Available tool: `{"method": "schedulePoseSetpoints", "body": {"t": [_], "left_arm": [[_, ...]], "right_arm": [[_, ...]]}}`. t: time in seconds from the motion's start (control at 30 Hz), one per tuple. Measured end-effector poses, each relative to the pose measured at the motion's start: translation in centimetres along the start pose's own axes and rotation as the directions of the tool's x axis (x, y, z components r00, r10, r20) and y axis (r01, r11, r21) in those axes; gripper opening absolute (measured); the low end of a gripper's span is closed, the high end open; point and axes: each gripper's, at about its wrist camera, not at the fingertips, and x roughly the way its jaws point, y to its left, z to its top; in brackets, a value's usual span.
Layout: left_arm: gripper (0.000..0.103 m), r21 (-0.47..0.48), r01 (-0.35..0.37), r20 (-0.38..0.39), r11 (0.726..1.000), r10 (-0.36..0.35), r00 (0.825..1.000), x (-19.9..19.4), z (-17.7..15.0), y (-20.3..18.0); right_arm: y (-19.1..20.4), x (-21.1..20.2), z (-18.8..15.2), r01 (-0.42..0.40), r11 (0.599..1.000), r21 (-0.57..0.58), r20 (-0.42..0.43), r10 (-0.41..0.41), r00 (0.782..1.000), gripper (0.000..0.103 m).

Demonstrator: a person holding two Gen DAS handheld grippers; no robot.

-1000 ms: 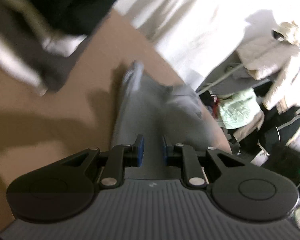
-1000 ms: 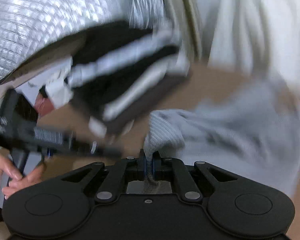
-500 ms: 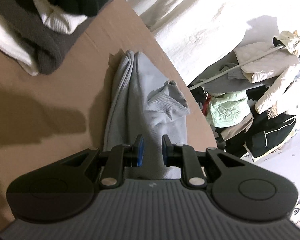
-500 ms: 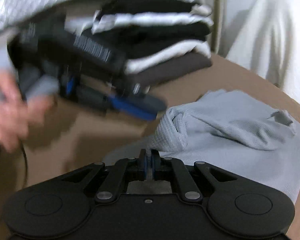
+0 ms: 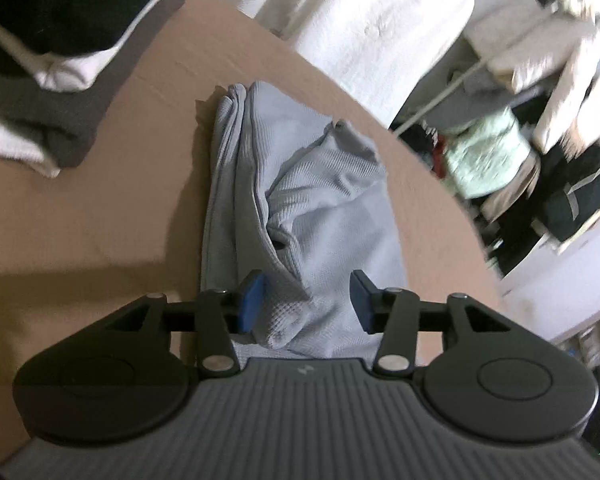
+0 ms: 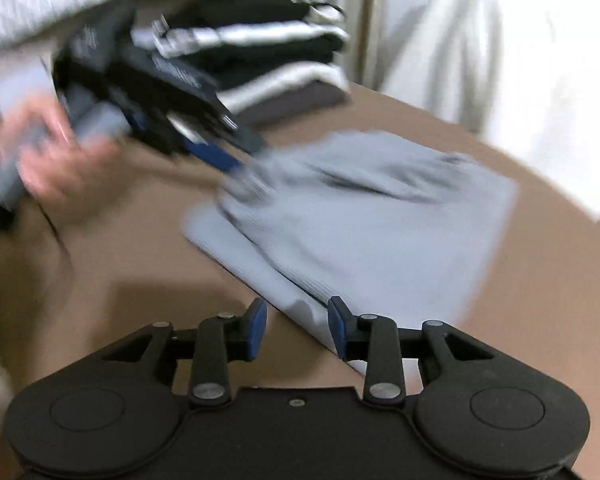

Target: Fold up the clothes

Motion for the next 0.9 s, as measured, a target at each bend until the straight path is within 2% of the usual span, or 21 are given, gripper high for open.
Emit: {"method": "schedulePoseSetpoints", "body": {"t": [0.07,0.13,0.17,0.2,0.3,0.43,0.47,0.5,0.6,0.7,0.73,0.83,0.9], "left_arm": [[0.046,0.048,-0.072,-0.009,0.996,0.072,0.997,1.0,-0.2,-0.5],[0.046,0.070,-0.133,-0.012,0.989,0.134,0.991,1.9,-0.6,-0.3],[0.038,0.075,-0.149,-0.011,0.986,0.151,0.989,2.3,-0.7,-0.3],[0.009,0.079,-0.150,-0.017,0.986,0.152,0.988,2.6,-0.6,-0.3],[0.009,0.076,-0.127,-0.018,0.989,0.128,0.992,2.1,0.0,-1.1],[0.009,0.002,-0.035,0.027,0.999,0.035,0.999,-0.9,0.7,-1.7],[0.009,-0.012,-0.024,0.027,1.000,0.024,0.999,-1.5,0.6,-1.5],[0.009,-0.027,-0.020,0.025,0.999,0.021,0.999,-1.9,0.4,-1.1],[0.009,-0.061,-0.060,-0.016,0.996,0.059,0.998,-1.4,-0.6,0.4],[0.009,-0.062,-0.114,-0.056,0.992,0.110,0.992,-0.3,-1.0,1.3],[0.010,-0.061,-0.116,-0.073,0.991,0.112,0.991,0.1,-1.0,1.5],[0.012,-0.086,-0.103,-0.093,0.991,0.095,0.991,0.7,-1.1,2.0],[0.013,-0.063,-0.109,-0.092,0.992,0.103,0.990,1.0,-1.2,1.9]], "right_arm": [[-0.6,-0.1,-1.0,0.070,0.997,-0.012,-0.034,-0.070,0.997,0.041],[-1.0,-0.3,-1.9,0.100,0.995,0.027,-0.042,-0.099,0.994,0.046],[-1.2,-0.1,-2.2,0.110,0.993,0.052,-0.038,-0.108,0.993,0.052],[-1.2,0.1,-2.3,0.122,0.990,0.069,-0.032,-0.120,0.992,0.053],[-1.4,1.5,-1.7,0.168,0.980,0.109,-0.008,-0.168,0.986,0.053],[-1.9,2.6,-1.5,0.149,0.977,0.151,0.036,-0.156,0.987,0.053],[-2.1,2.7,-1.5,0.141,0.977,0.162,0.038,-0.149,0.988,0.051],[-2.1,2.8,-1.5,0.132,0.976,0.174,0.050,-0.143,0.989,0.043],[-1.7,3.3,-1.5,0.122,0.976,0.182,0.049,-0.133,0.990,0.038],[-0.9,4.4,-1.9,0.204,0.969,0.139,0.021,-0.208,0.978,0.038],[-0.8,4.6,-2.1,0.233,0.964,0.130,0.011,-0.236,0.972,0.038],[-1.4,5.0,-2.2,0.243,0.959,0.149,0.006,-0.246,0.969,0.038],[-1.8,5.3,-2.3,0.249,0.955,0.162,0.003,-0.253,0.967,0.038]]}}
